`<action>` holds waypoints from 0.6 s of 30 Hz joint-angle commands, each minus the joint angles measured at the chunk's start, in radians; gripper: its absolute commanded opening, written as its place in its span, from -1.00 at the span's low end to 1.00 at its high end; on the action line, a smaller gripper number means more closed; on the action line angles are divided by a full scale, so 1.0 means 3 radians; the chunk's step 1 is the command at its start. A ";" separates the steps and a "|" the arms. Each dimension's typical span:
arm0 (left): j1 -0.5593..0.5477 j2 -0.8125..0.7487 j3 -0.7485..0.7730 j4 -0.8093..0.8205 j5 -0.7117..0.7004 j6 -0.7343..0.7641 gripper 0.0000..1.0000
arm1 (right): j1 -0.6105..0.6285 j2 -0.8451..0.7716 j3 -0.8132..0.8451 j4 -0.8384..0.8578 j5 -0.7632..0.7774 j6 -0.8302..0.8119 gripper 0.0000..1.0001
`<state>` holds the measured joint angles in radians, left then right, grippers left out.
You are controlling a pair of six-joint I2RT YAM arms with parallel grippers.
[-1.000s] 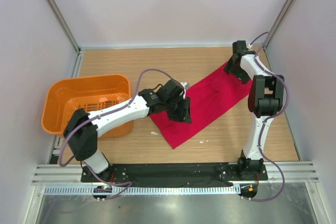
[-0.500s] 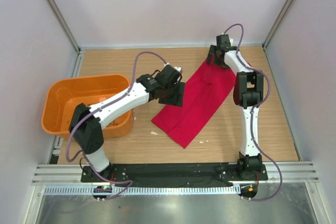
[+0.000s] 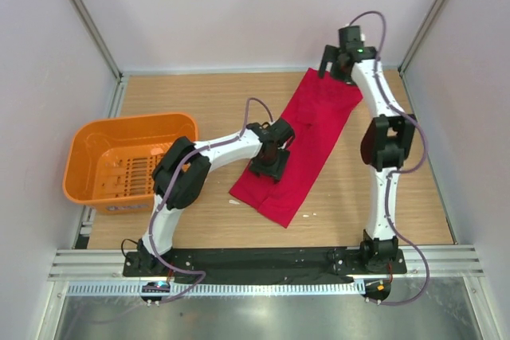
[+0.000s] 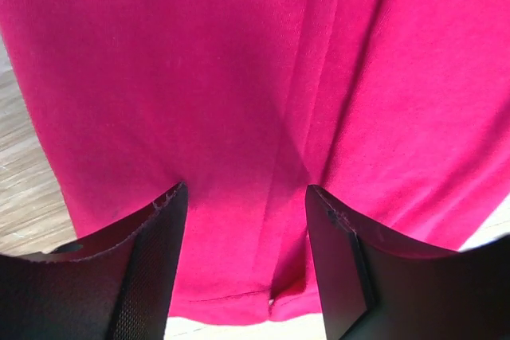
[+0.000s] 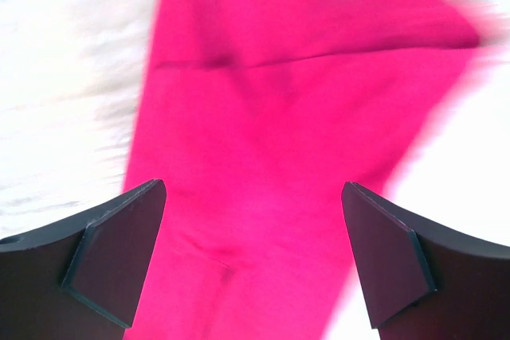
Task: Fold and stack the t-shirts
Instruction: Fold the tshirt
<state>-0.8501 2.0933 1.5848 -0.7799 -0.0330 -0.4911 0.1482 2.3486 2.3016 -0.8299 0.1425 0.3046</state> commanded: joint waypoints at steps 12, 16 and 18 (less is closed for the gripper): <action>-0.0362 0.0186 -0.0221 0.0436 0.1393 -0.0975 0.20 | -0.0009 -0.0200 -0.0406 0.0270 0.0220 -0.0136 1.00; -0.0495 0.0074 -0.0272 0.0855 0.1659 -0.1221 0.19 | 0.0089 0.0112 -0.0294 0.0327 0.0282 -0.0238 1.00; -0.0500 -0.0049 -0.0364 0.0953 0.1537 -0.1252 0.19 | 0.0119 0.0235 -0.0299 0.0363 0.0292 -0.0264 0.99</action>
<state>-0.9825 2.1071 1.5150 -0.5892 0.3748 -0.7986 0.1841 2.4088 2.1910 -0.7612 0.1913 0.2611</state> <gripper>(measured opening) 0.595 0.996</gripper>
